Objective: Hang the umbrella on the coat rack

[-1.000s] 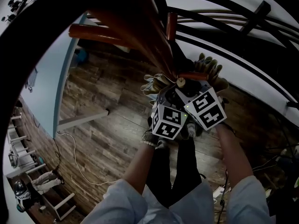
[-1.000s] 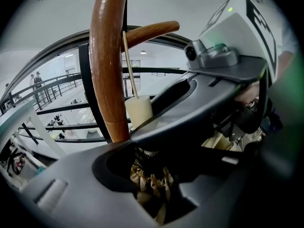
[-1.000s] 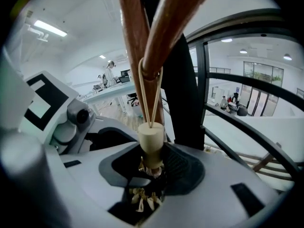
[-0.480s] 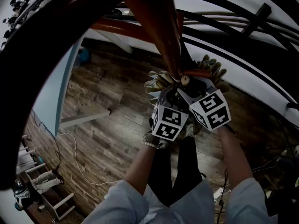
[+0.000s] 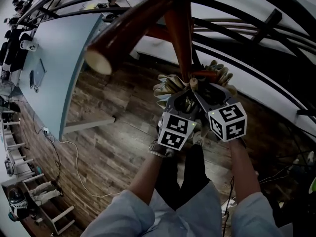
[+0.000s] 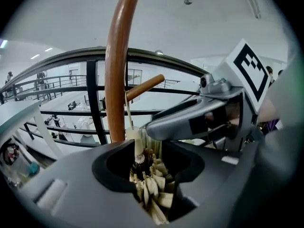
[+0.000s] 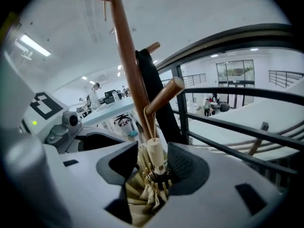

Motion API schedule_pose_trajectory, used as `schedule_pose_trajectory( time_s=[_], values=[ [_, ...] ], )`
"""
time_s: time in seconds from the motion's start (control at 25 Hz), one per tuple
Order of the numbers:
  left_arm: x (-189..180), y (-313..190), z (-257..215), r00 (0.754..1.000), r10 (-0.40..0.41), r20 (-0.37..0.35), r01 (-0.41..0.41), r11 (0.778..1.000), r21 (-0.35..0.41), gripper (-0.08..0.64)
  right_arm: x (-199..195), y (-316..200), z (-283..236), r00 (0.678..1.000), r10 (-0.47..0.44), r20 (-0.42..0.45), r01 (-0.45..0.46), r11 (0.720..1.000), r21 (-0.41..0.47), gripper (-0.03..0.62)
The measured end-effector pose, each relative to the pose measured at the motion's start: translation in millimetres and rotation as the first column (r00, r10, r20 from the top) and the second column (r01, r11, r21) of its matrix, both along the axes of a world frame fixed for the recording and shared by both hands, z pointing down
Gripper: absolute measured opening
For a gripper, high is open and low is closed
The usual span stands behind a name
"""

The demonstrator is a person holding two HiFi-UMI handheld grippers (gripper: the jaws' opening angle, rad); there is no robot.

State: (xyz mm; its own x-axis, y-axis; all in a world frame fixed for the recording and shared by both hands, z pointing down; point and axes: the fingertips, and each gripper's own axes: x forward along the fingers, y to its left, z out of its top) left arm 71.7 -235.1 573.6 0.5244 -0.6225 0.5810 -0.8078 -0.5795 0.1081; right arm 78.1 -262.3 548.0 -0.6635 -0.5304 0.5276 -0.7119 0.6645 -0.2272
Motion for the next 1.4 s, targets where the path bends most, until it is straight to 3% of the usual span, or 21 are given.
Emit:
schedule_pose_trajectory(
  time_s=[0.2,0.28,0.36,0.6,0.88,1.08,1.4],
  values=[
    [-4,10,-37,0.999,-0.005,-0.037,0.007,0.999,0.053,0.158,13,11,-32,0.997,0.075,0.036,-0.076,0.996,0.039,0.174],
    [-7,15,-55,0.997,-0.015,-0.07,0.021,0.997,0.073,0.156,20,17,-47,0.993,0.114,0.035,-0.116,0.991,0.065,0.09],
    [-10,19,-73,0.995,-0.021,-0.101,0.03,0.995,0.09,0.156,28,24,-61,0.988,0.151,0.038,-0.154,0.984,0.09,0.049],
    [-20,31,-124,0.992,-0.012,-0.129,0.033,0.986,0.162,0.154,39,50,-98,0.97,0.233,0.074,-0.24,0.963,0.12,0.015],
    [-24,57,-178,0.981,0.039,-0.192,0.005,0.975,0.223,0.122,43,72,-141,0.954,0.266,0.14,-0.284,0.95,0.13,0.005],
    [-31,76,-207,0.976,0.049,-0.214,0.008,0.966,0.259,0.07,44,89,-175,0.952,0.273,0.14,-0.296,0.937,0.184,0.005],
    [-41,91,-248,0.977,0.085,-0.197,-0.016,0.944,0.33,0.009,39,115,-220,0.947,0.281,0.158,-0.314,0.915,0.254,0.005]
  ],
)
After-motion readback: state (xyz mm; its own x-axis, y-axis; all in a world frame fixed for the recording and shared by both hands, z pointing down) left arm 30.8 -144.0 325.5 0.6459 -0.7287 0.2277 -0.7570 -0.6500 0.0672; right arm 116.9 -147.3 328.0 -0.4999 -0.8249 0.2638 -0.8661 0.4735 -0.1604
